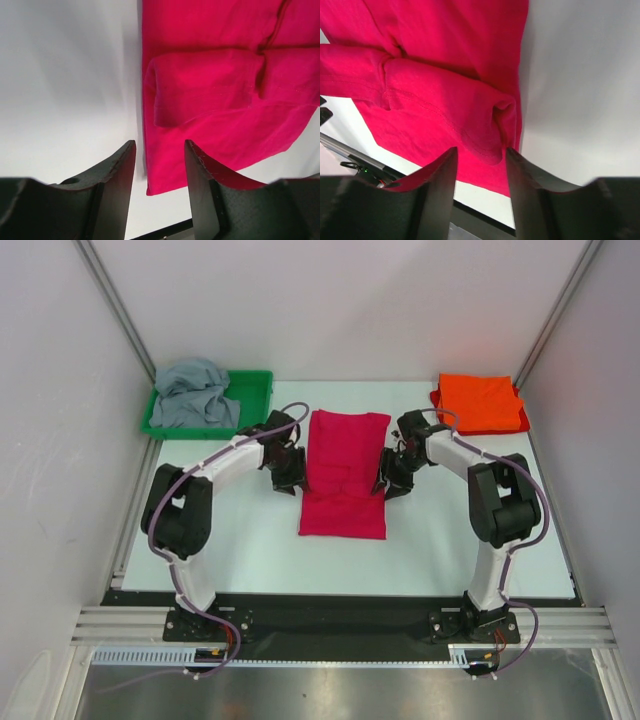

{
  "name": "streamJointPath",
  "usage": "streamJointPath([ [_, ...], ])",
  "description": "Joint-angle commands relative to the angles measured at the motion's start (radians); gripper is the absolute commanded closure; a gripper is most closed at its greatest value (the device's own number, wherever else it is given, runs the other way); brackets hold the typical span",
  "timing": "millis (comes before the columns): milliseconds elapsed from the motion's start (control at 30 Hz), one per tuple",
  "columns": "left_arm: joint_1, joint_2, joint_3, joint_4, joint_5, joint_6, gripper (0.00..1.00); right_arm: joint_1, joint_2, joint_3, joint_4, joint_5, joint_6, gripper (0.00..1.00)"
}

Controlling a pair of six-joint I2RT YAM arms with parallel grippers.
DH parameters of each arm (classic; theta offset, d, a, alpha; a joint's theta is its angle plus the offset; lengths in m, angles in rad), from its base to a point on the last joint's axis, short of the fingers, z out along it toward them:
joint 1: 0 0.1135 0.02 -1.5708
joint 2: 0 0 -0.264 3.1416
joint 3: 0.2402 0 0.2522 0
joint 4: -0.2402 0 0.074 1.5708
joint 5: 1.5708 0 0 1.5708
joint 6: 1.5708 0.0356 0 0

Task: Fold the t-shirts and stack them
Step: Fold the tshirt

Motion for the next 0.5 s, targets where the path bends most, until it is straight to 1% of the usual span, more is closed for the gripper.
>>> streamJointPath([
  [0, -0.002, 0.008, 0.048, 0.013, -0.02, -0.017, 0.51, 0.01, 0.012, 0.046, 0.022, -0.009, 0.006, 0.55],
  [100, -0.002, 0.015, 0.054, 0.021, -0.017, -0.015, 0.5, 0.013, 0.02, 0.052, 0.022, -0.013, 0.012, 0.59],
  [267, -0.001, 0.041, 0.06, 0.027, -0.008, -0.018, 0.5, 0.011, 0.032, 0.055, 0.027, -0.01, 0.019, 0.6],
  [367, -0.001, 0.06, 0.068, 0.033, -0.005, -0.02, 0.51, 0.011, 0.043, 0.066, 0.027, -0.012, 0.02, 0.61],
  [467, 0.006, 0.081, 0.076, 0.043, -0.002, -0.02, 0.56, 0.011, 0.047, 0.07, 0.025, -0.012, 0.023, 0.68],
])
